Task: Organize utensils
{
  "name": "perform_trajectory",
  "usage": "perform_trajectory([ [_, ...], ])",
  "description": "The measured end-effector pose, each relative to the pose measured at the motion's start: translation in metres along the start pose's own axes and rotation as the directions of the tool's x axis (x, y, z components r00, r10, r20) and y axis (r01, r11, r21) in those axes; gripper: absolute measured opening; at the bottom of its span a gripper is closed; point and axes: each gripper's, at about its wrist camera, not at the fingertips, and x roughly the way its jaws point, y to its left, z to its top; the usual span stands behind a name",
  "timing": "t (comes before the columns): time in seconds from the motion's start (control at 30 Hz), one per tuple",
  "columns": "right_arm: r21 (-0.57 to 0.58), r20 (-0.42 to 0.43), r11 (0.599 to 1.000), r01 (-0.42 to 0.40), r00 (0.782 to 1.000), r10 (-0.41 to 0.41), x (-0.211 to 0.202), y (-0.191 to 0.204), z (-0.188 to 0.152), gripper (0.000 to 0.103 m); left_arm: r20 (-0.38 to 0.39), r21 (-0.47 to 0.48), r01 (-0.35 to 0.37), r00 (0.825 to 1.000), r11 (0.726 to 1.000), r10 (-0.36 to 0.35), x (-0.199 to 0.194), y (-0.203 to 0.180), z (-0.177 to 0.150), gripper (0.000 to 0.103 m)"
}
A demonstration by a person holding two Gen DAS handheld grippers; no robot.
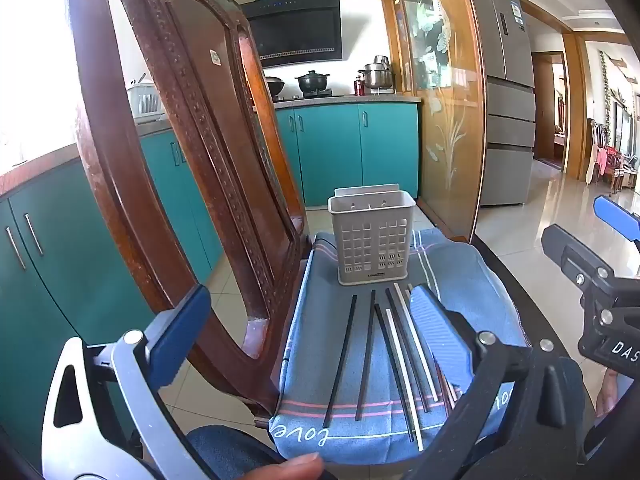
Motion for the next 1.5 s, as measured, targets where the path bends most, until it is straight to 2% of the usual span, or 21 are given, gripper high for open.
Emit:
perform_trajectory([
  [1.5, 0.001, -0.002, 1.000, -0.022, 1.000, 0.022, 0.0001, 0.0027, -0.0007, 0.100, -0.018, -0.009, -0.001, 1.000, 1.000, 0.001, 0.0022, 0.0011, -0.0011, 0.099],
])
